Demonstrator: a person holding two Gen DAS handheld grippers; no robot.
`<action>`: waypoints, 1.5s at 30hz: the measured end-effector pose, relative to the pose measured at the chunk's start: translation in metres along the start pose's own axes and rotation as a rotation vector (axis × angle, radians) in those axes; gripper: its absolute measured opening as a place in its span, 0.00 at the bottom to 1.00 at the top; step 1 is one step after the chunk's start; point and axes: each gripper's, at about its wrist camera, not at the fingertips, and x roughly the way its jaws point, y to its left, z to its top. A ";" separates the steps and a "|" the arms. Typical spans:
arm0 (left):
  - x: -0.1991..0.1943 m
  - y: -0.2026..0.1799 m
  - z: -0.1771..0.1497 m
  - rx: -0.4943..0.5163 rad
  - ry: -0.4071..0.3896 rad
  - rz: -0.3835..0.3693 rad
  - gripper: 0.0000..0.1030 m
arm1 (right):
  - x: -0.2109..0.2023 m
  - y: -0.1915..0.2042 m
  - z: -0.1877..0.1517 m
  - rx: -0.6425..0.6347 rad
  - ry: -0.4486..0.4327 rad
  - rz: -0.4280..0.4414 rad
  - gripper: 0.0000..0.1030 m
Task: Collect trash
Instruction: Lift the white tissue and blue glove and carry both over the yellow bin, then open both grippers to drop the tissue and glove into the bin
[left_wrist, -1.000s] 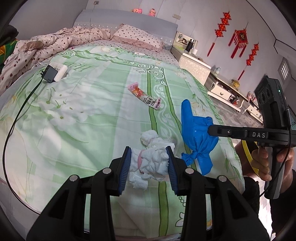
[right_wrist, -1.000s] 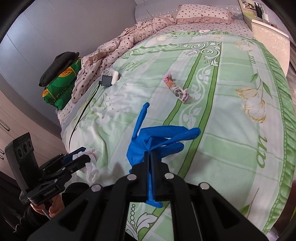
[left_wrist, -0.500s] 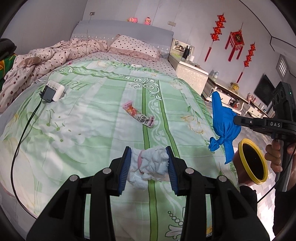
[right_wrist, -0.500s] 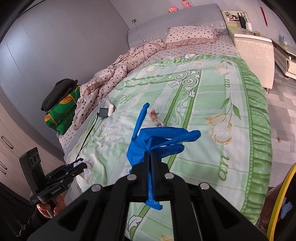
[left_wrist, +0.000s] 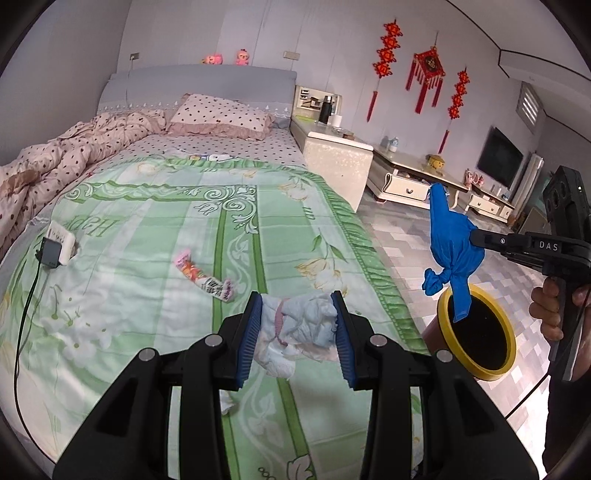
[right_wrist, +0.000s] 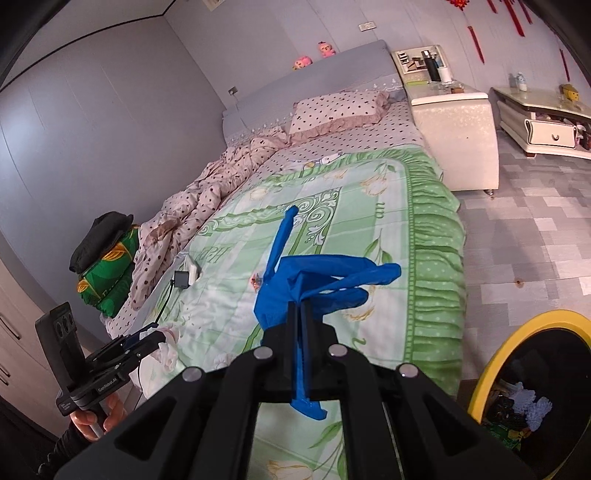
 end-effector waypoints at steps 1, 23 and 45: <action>0.003 -0.009 0.005 0.010 -0.002 -0.010 0.35 | -0.008 -0.006 0.002 0.009 -0.014 -0.010 0.02; 0.103 -0.217 0.043 0.148 0.043 -0.255 0.35 | -0.129 -0.140 0.001 0.201 -0.210 -0.242 0.02; 0.204 -0.321 -0.018 0.212 0.210 -0.359 0.37 | -0.132 -0.233 -0.039 0.334 -0.129 -0.382 0.02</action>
